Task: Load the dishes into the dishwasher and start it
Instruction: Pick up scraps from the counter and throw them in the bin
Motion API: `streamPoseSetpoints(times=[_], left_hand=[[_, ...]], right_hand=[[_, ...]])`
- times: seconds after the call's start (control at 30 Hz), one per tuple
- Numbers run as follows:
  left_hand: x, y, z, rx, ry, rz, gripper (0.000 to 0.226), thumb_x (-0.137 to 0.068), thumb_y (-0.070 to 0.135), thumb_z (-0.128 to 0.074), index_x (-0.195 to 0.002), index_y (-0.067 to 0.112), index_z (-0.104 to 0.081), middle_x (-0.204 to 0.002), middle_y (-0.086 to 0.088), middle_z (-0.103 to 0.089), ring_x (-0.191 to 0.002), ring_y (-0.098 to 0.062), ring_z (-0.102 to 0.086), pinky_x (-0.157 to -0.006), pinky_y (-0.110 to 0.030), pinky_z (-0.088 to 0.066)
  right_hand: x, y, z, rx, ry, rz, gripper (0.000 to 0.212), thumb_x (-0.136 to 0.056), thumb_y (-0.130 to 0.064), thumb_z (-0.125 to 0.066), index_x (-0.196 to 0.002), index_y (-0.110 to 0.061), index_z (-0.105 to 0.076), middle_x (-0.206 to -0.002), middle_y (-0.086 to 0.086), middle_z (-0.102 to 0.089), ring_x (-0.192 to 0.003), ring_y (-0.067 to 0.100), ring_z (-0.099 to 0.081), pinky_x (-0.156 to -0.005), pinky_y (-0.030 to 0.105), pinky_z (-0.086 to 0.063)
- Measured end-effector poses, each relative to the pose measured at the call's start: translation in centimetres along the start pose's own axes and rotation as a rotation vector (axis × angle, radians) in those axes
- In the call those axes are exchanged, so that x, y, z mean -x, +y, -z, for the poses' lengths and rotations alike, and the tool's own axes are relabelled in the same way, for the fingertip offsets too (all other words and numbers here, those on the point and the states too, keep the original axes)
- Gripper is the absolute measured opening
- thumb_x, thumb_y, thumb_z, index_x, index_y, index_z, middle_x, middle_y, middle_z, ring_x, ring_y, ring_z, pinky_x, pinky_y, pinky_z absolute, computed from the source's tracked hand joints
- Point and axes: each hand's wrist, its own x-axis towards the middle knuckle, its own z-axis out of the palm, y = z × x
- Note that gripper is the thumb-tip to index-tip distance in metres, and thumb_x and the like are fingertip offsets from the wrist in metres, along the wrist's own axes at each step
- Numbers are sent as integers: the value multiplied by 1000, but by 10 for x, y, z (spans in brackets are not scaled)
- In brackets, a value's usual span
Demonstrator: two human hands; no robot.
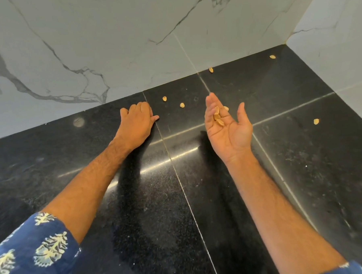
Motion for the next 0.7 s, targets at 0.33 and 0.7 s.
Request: streamPoseSetpoints(times=[0.33,0.7], left_hand=[[3,2,12,84,-90,-272,15,-106,23,-41,-95,13,-44,-90,-9,-54,-71,-23,-41,-69,-40,-34],[37,-7,23,999,305,420,22,-107,14,-36,-100,19,-57,-67,7,-39,-58,-5,-35,-56,-18,-36]], right_hand=[[2,-10,-2,81,29,-17,77,-100,-52,-46,-140,14,-42,-141,30,-50,-133,37,-51,-114,42,-39],[-15,1,16,767,314,-306,28,-103,-12,-43,-120,-3,-63,-64,-5,-39,-51,4,-26,-43,16,-25]])
